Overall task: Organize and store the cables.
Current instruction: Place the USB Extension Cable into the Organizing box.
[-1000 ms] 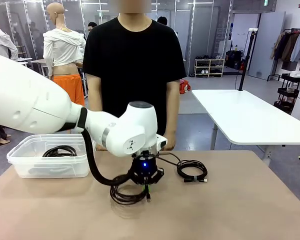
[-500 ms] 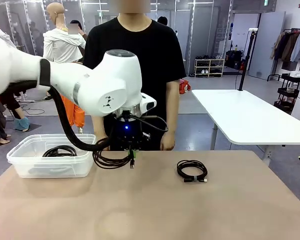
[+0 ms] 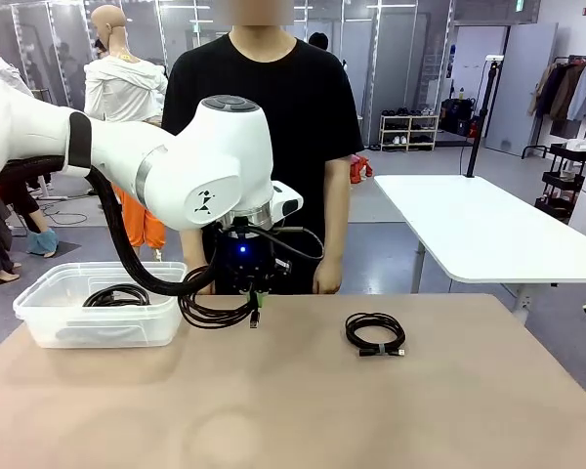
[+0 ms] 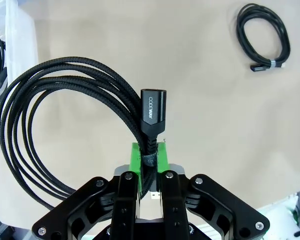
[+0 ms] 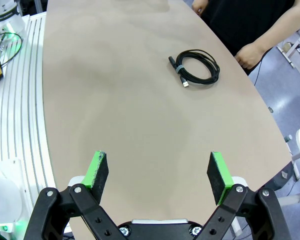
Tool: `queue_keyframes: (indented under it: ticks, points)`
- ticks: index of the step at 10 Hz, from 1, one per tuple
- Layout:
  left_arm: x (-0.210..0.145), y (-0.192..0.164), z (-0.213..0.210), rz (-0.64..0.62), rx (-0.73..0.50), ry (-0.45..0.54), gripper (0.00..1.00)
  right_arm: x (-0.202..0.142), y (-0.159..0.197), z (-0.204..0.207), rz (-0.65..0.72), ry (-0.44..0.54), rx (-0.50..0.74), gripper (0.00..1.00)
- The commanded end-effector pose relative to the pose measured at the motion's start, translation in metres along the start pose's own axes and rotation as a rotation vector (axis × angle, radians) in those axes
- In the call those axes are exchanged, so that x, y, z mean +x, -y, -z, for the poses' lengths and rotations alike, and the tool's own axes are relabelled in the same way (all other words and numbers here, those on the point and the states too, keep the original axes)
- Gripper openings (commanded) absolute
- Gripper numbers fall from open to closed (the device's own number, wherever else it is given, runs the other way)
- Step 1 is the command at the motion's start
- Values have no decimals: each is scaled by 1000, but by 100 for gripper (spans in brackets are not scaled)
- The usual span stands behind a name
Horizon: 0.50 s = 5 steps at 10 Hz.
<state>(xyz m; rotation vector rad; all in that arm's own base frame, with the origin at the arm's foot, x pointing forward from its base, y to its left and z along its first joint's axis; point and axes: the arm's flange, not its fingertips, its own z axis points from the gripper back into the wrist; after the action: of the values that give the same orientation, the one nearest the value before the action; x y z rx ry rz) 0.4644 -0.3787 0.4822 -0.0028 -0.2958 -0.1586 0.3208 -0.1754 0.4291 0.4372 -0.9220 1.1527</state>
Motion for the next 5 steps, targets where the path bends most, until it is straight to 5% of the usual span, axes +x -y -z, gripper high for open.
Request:
queue_keyframes:
  ticks: [1,5]
  points:
    - [-1,2,-2,6,-1,3,14,2,1,1,18,12,-8,100]
    - [12,-130,-19,186,-15,39,14,2,1,1,18,12,-8,100]
